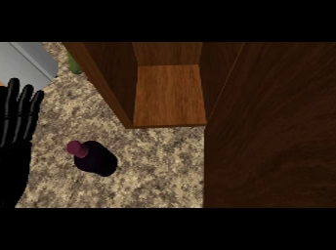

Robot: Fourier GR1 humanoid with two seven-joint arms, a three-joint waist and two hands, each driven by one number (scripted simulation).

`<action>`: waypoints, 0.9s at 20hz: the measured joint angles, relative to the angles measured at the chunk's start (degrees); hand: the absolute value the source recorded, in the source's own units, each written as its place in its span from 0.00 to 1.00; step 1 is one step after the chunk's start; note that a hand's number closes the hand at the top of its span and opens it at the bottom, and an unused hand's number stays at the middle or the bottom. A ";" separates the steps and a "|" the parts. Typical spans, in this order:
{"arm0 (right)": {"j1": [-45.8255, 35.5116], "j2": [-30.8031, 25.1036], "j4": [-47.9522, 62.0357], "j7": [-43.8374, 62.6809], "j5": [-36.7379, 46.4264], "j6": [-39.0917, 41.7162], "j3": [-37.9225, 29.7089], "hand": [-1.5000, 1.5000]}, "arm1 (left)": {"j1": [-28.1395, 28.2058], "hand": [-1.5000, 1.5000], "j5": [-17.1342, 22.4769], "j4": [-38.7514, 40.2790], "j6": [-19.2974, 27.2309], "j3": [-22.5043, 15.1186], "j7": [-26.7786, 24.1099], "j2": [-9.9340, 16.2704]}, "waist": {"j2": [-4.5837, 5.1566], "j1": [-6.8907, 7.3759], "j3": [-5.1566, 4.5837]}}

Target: Pick up the wine, place it into the cabinet and close the cabinet

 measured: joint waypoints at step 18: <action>6.97 -1.33 -8.36 5.01 -13.02 11.40 10.61 0.00 | -13.18 0.00 -33.87 10.33 57.23 -12.80 17.92 -5.35 | -0.54 -0.43 0.52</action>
